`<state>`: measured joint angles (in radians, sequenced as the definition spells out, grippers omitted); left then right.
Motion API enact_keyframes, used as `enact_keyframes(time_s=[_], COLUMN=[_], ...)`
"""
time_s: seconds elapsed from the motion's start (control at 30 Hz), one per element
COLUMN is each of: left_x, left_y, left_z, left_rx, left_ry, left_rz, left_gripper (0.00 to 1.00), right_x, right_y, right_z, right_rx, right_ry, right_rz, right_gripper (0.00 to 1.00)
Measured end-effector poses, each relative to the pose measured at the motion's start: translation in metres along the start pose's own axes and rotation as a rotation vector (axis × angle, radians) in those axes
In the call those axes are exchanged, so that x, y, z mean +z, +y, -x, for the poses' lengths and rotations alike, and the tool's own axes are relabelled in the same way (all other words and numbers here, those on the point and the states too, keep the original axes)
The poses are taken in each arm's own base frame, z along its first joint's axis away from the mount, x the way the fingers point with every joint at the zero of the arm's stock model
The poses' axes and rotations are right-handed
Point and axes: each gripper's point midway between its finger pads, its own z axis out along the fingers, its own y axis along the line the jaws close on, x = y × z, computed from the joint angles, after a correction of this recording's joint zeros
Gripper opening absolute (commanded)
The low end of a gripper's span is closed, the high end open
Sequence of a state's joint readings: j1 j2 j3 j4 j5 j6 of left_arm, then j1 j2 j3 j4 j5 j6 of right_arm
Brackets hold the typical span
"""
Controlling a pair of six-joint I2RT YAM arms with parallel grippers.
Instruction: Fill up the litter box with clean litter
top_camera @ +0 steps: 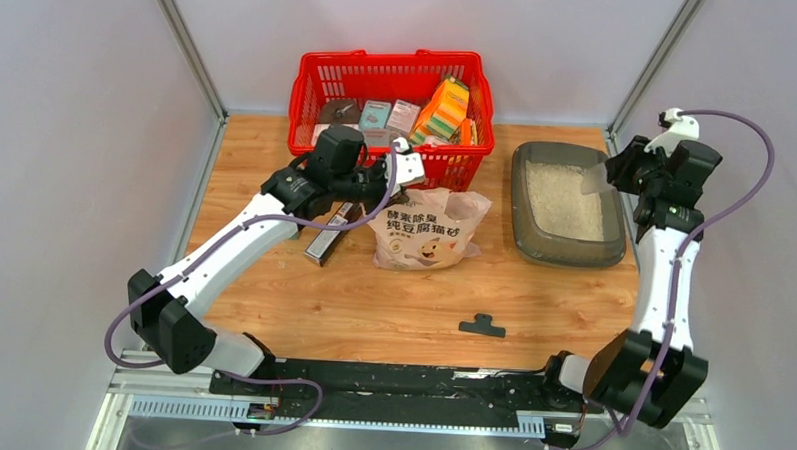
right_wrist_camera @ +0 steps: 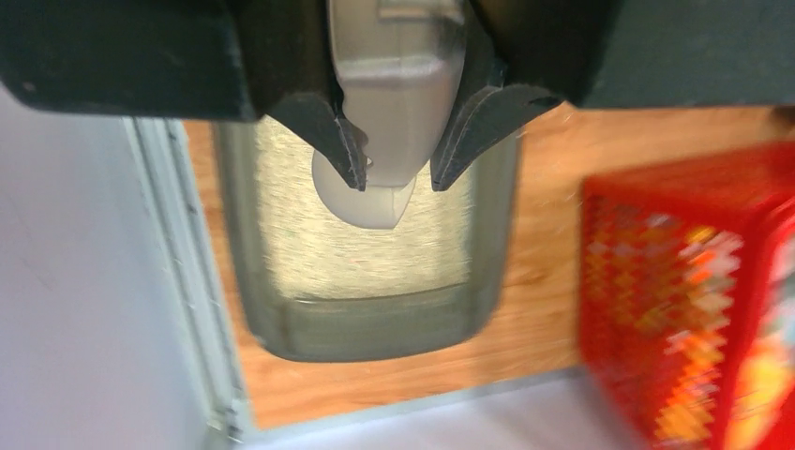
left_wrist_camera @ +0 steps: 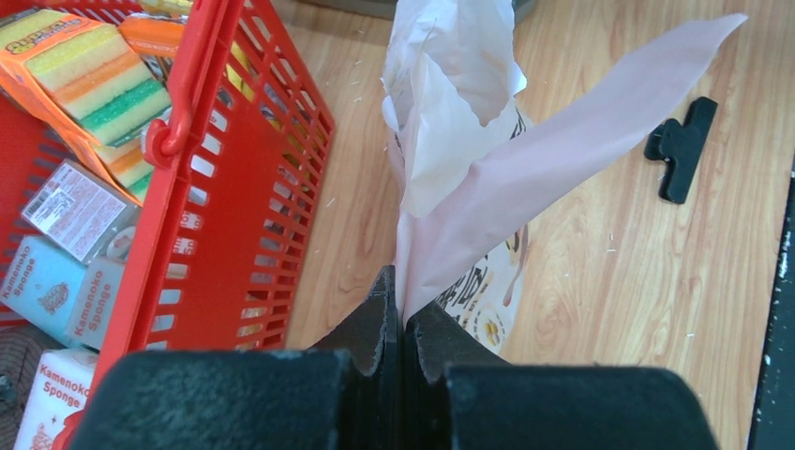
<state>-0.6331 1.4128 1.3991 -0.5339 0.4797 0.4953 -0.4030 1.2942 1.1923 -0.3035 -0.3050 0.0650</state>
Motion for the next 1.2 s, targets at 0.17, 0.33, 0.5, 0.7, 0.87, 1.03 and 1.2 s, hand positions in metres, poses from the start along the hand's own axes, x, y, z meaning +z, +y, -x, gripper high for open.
enact_keyframes(time_s=[0.17, 0.33, 0.5, 0.7, 0.87, 1.03, 1.2], left_x=[-0.003, -0.001, 0.001, 0.001, -0.002, -0.003, -0.003], left_y=[-0.006, -0.005, -0.003, -0.004, -0.005, -0.005, -0.004], left_z=[-0.001, 0.000, 0.000, 0.000, 0.000, 0.000, 0.000], left_rx=[-0.004, -0.038, -0.074, -0.091, -0.095, -0.099, -0.129], left_ry=[-0.017, -0.037, -0.046, -0.051, -0.052, -0.051, -0.051], left_rz=[-0.006, 0.012, 0.025, 0.032, 0.037, 0.038, 0.048], left_gripper=[0.00, 0.00, 0.00, 0.00, 0.00, 0.00, 0.00], right_x=[-0.058, -0.114, -0.150, -0.146, -0.128, -0.108, -0.087], right_y=[0.092, 0.187, 0.244, 0.275, 0.279, 0.277, 0.278], right_z=[0.014, 0.022, 0.011, -0.024, -0.063, -0.092, -0.111], right_rx=[-0.135, -0.203, -0.244, -0.296, -0.377, -0.401, -0.299], right_ry=[-0.020, -0.003, 0.062, 0.205, 0.328, 0.424, 0.513], right_rz=[0.347, 0.719, 0.956, 1.070, 1.061, 0.964, 0.801], right_gripper=[0.00, 0.00, 0.00, 0.00, 0.00, 0.00, 0.00])
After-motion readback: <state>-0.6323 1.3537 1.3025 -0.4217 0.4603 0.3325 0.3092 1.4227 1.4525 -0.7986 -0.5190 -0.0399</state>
